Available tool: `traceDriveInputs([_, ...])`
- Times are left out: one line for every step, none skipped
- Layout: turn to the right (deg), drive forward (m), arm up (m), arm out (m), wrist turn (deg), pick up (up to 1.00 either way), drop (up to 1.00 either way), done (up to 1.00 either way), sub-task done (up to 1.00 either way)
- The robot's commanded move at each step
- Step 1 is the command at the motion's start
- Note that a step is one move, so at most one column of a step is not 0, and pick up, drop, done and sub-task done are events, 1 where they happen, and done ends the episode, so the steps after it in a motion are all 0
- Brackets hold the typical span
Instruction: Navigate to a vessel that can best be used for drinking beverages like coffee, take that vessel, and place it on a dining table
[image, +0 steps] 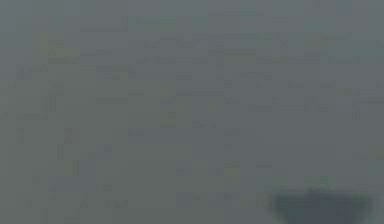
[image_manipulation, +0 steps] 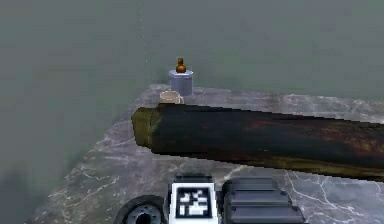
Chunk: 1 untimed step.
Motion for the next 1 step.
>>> traceDriveInputs([0.0, 0.0, 0.0, 0.48, 0.0, 0.0, 0.0, 0.0, 0.0])
